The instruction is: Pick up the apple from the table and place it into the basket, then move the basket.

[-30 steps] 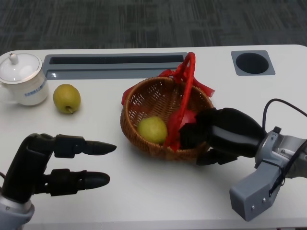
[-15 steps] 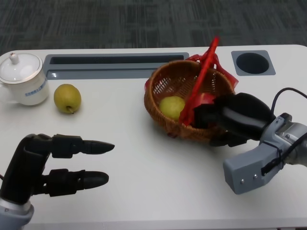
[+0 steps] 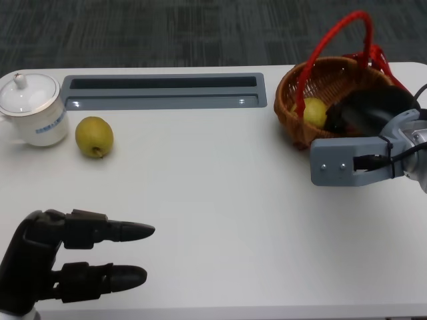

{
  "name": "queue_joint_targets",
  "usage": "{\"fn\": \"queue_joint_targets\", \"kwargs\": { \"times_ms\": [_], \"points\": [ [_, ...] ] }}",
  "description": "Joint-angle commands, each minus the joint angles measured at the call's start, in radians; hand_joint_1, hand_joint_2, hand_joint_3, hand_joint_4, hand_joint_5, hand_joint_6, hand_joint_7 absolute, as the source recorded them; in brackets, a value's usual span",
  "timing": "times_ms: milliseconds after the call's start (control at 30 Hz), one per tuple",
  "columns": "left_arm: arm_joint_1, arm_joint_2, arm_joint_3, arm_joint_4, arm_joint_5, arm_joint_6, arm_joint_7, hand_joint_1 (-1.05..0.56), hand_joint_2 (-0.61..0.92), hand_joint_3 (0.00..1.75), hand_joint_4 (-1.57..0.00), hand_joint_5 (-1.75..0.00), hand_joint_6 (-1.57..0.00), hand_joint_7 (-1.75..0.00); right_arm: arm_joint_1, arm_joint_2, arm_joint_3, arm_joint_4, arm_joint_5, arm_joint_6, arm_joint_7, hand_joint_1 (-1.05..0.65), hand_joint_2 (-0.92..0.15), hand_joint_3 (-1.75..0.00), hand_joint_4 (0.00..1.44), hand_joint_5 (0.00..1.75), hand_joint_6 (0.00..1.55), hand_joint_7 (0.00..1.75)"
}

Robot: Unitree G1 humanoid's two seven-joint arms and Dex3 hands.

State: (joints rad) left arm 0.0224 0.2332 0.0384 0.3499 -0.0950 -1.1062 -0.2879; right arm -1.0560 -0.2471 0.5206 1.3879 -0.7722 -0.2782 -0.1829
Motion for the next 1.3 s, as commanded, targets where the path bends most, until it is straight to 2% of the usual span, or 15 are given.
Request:
{"fn": "queue_joint_targets", "kwargs": {
  "times_ms": [33,233,300,333,433,467,533,567,600,667,767,800,933,1167,1300],
  "points": [
    [0.034,0.027,-0.006,-0.039,-0.029,-0.005,-0.015,-0.5,0.69,0.0,-1.31,-0.01,-1.18,0.0,-0.043,-0.038,-0.049,0.004,0.041,0.04,0.004,-0.25,-0.88,0.0,0.89,1.13,1.2,0.24],
    [0.045,0.049,-0.005,-0.037,-0.033,-0.037,-0.03,-0.52,0.71,0.01,-1.31,-0.01,-1.17,0.0,-0.047,-0.051,-0.073,0.008,0.045,0.108,0.028,-0.3,-0.84,0.0,0.95,0.62,1.17,0.03],
    [0.045,0.057,-0.009,-0.028,-0.038,-0.045,-0.037,-0.52,0.71,0.01,-1.3,0.0,-1.16,0.0,-0.048,-0.048,-0.084,0.01,0.052,0.14,0.044,-0.32,-0.86,-0.01,0.97,0.52,1.15,0.01],
    [0.044,0.06,-0.012,-0.024,-0.043,-0.049,-0.041,-0.52,0.72,0.01,-1.3,0.0,-1.16,0.0,-0.047,-0.048,-0.087,0.011,0.052,0.153,0.047,-0.33,-0.87,-0.01,0.97,0.54,1.15,0.02],
    [0.04,0.068,-0.023,-0.009,-0.064,-0.056,-0.056,-0.49,0.72,0.0,-1.29,0.0,-1.15,0.0,-0.037,-0.054,-0.093,0.01,0.049,0.154,0.047,-0.31,-0.88,0.0,0.9,0.8,1.21,0.04],
    [0.04,0.069,-0.026,-0.005,-0.071,-0.056,-0.06,-0.48,0.72,0.0,-1.29,0.0,-1.14,0.0,-0.033,-0.057,-0.096,0.01,0.051,0.146,0.05,-0.31,-0.88,0.0,0.89,0.78,1.21,0.03],
    [0.043,0.07,-0.032,-0.005,-0.084,-0.049,-0.067,-0.46,0.71,0.0,-1.29,0.0,-1.14,0.0,-0.026,-0.062,-0.108,0.009,0.06,0.125,0.066,-0.3,-0.87,0.0,0.9,0.46,1.09,0.01],
    [0.045,0.07,-0.034,-0.007,-0.088,-0.044,-0.069,-0.45,0.71,0.0,-1.29,0.0,-1.14,0.0,-0.022,-0.064,-0.114,0.009,0.067,0.118,0.08,-0.31,-0.86,0.0,0.88,0.28,0.99,0.01],
    [0.045,0.068,-0.035,-0.008,-0.09,-0.04,-0.07,-0.45,0.71,0.0,-1.29,0.0,-1.14,0.0,-0.02,-0.066,-0.121,0.009,0.073,0.115,0.095,-0.34,-0.84,0.0,0.83,0.15,0.86,0.0],
    [0.041,0.063,-0.035,-0.004,-0.088,-0.041,-0.071,-0.45,0.71,0.0,-1.3,-0.01,-1.15,-0.01,-0.016,-0.067,-0.13,0.009,0.081,0.118,0.125,-0.51,-0.79,0.0,0.63,0.04,0.62,0.0],
    [0.031,0.058,-0.038,0.006,-0.087,-0.04,-0.075,-0.46,0.71,0.0,-1.3,-0.01,-1.16,-0.01,-0.016,-0.066,-0.139,0.008,0.088,0.125,0.16,-0.85,-0.74,0.0,0.37,0.0,0.36,0.0],
    [0.027,0.057,-0.039,0.008,-0.088,-0.037,-0.076,-0.46,0.71,0.0,-1.3,-0.01,-1.16,-0.01,-0.017,-0.067,-0.141,0.008,0.09,0.126,0.17,-0.92,-0.74,0.0,0.31,0.0,0.3,0.0],
    [0.011,0.053,-0.039,0.024,-0.085,-0.042,-0.078,-0.47,0.72,0.0,-1.31,-0.01,-1.17,-0.01,-0.02,-0.074,-0.153,0.004,0.105,0.115,0.202,-1.03,-0.77,-0.01,0.14,0.0,0.16,0.0],
    [-0.029,0.044,-0.036,0.067,-0.077,-0.075,-0.08,-0.49,0.72,0.0,-1.31,-0.01,-1.17,-0.01,-0.015,-0.096,-0.18,-0.005,0.137,0.076,0.24,-1.04,-0.79,-0.01,0.12,0.01,0.12,0.01],
    [-0.043,0.041,-0.038,0.08,-0.08,-0.081,-0.081,-0.51,0.73,0.0,-1.3,0.0,-1.16,-0.01,0.0,-0.117,-0.205,-0.017,0.171,0.014,0.216,-0.96,-0.78,0.0,0.19,0.03,0.17,0.02]
  ]
}}
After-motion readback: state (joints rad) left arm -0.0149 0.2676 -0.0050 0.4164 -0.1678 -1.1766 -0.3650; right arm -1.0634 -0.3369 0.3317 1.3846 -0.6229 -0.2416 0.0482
